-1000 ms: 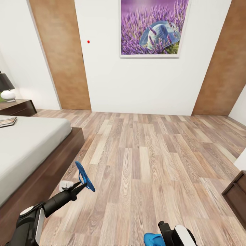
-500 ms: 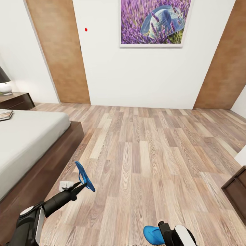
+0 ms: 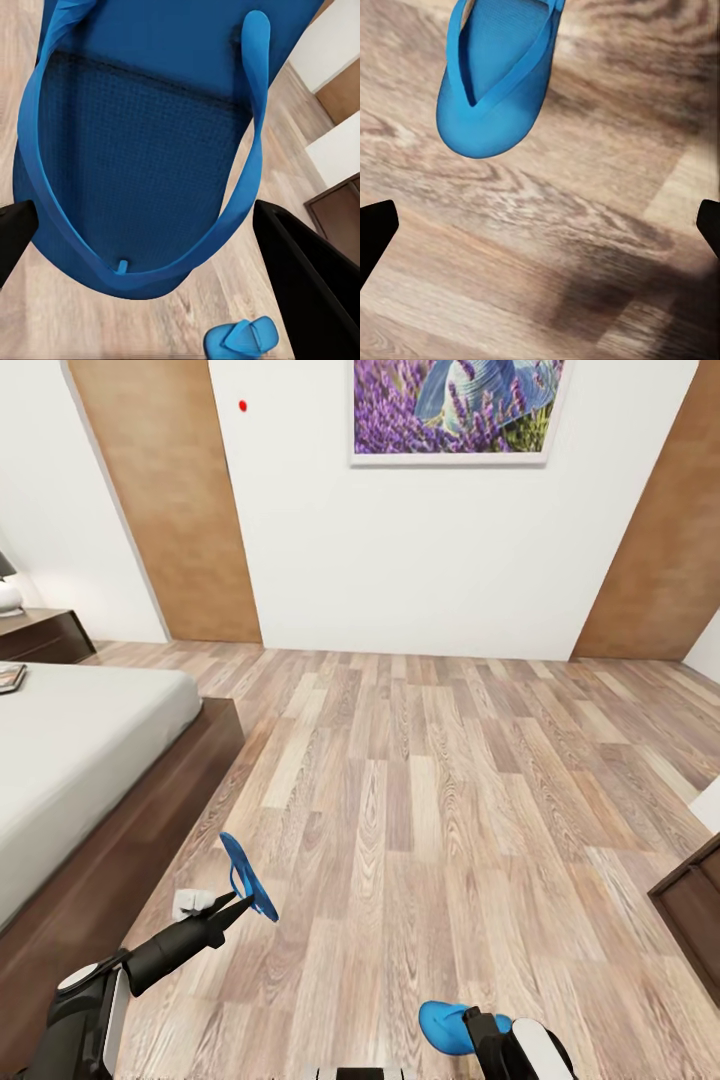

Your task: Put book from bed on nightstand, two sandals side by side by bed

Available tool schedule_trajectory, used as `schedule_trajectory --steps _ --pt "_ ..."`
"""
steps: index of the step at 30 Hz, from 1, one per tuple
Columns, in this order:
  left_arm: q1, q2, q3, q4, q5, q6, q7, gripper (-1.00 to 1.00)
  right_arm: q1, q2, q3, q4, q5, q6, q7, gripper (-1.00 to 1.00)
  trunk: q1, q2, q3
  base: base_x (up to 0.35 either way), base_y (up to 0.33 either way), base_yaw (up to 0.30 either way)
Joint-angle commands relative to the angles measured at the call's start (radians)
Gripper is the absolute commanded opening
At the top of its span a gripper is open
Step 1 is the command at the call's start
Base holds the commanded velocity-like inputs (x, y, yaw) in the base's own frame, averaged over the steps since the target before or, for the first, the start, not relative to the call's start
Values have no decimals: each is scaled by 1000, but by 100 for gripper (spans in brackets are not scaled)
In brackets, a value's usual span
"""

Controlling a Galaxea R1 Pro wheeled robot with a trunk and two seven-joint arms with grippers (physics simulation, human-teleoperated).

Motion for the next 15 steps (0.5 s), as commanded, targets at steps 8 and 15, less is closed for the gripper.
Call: schedule_trajectory --steps 8,15 --pt "-1 -3 4 -2 -6 10 -8 -100 -83 0 -4 152 1 -43 -2 100 3 -2 -32 0 0 0" --pt "-1 -3 4 -1 -5 10 -8 -100 -130 -2 -4 188 6 -197 -1 100 7 -4 -59 0 0 0"
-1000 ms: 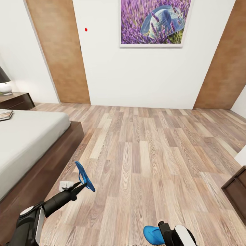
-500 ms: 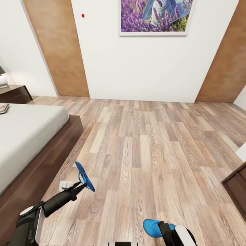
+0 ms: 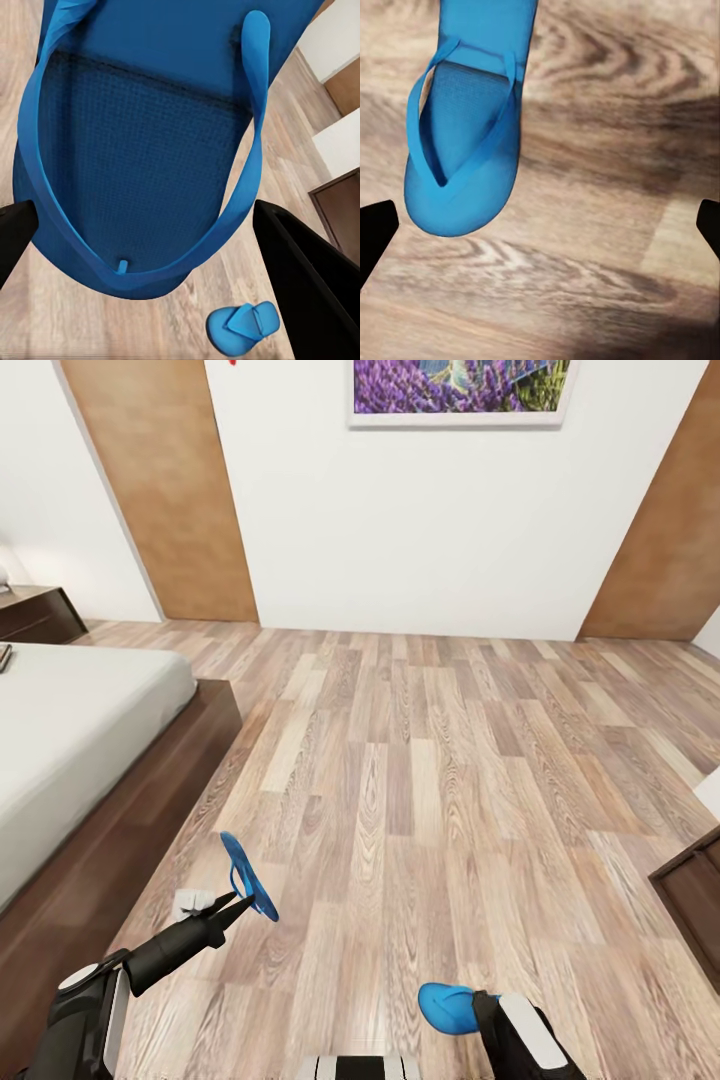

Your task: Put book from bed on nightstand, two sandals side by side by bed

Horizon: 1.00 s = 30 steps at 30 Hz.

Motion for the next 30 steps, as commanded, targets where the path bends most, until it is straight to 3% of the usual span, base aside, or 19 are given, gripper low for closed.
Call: schedule_trajectory --steps 1,4,15,30 --pt "-1 -1 4 -1 -6 10 -8 -100 -2 1 -4 -11 0 0 -4 100 0 -1 -5 0 0 0" --pt "-1 -1 4 0 -6 10 -8 -100 -4 1 -3 -76 1 -7 -5 100 2 -1 -16 0 0 0" --pt "-1 -1 4 0 -6 10 -8 -100 -4 2 -1 -152 2 -5 -5 100 7 -4 -59 0 0 0" --pt "-1 -1 2 0 -6 12 -9 -100 -4 0 -2 -160 -3 -4 -6 100 13 -7 -117 0 0 0"
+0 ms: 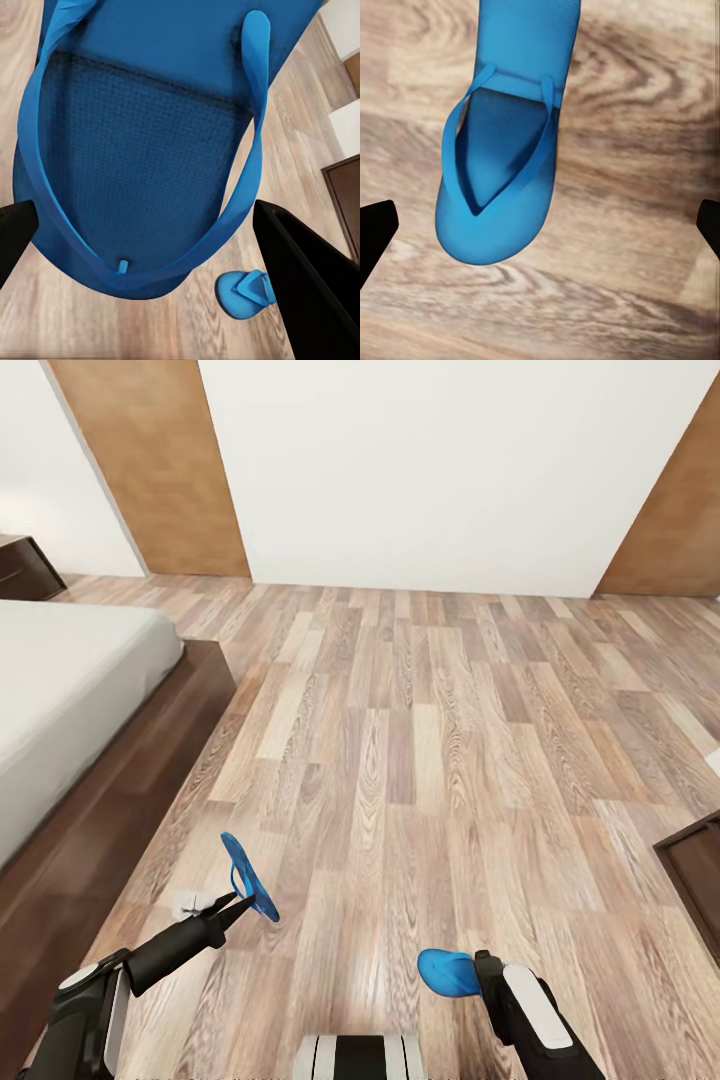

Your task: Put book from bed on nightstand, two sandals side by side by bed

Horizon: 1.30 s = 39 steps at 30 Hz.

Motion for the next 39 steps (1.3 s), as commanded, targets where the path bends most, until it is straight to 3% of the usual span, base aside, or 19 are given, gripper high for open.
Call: schedule_trajectory --steps 1,16,39 --pt "-1 -2 4 -2 -6 11 -8 -100 0 1 -3 -1 -2 4 -4 100 0 -1 -5 0 0 0" --pt "-1 -1 4 -2 -6 21 -8 -100 0 0 -4 -1 -3 4 -5 100 7 -4 -63 0 0 0" --pt "-1 -1 6 -2 -4 21 -9 -100 0 1 -3 -1 -3 4 -5 100 7 -4 -63 53 20 0"
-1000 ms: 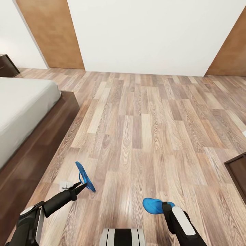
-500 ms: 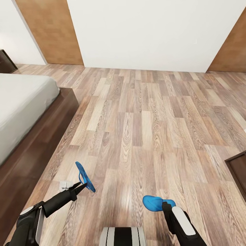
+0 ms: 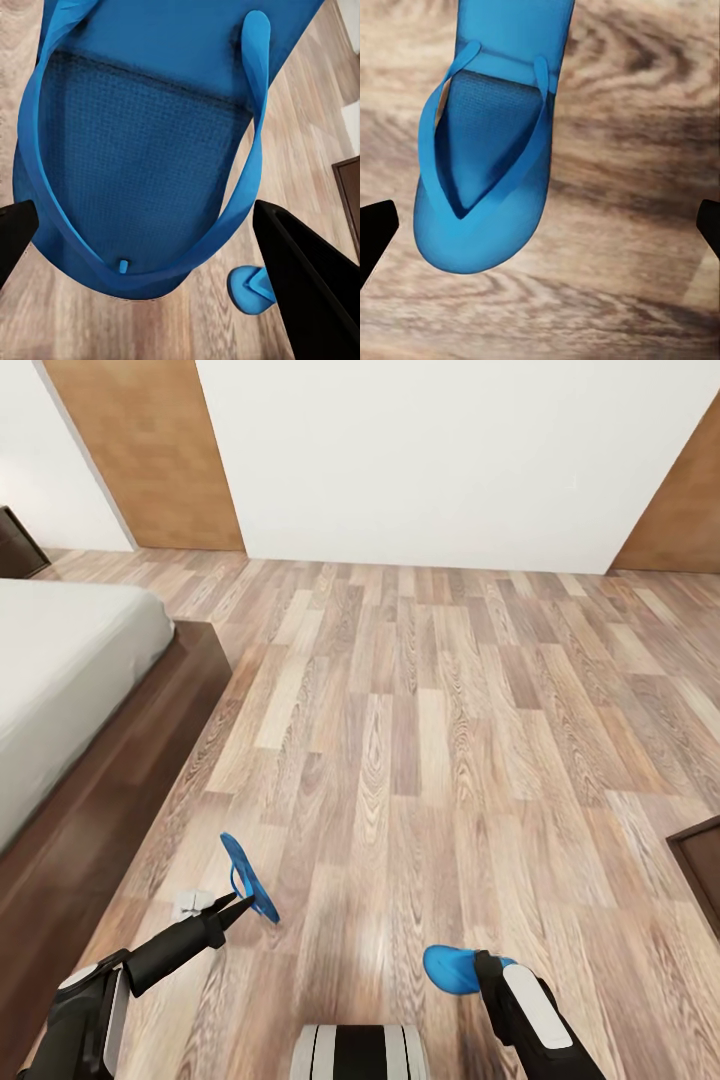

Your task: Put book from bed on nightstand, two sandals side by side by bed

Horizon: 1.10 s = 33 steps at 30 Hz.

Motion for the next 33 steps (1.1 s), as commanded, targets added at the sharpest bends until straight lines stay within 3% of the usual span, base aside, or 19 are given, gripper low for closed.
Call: schedule_trajectory --steps 1,15,33 --pt "-1 -1 4 -1 -7 10 -7 -100 0 1 -3 -2 -2 4 -4 100 0 0 -1 169 114 0" --pt "-1 -1 3 -1 -7 10 -7 -100 0 0 -4 -3 -2 4 -4 100 0 0 -1 127 36 0" --pt "-1 -1 3 -1 -7 10 -7 -100 0 0 -3 -6 -4 4 -4 100 0 0 -1 20 0 0"
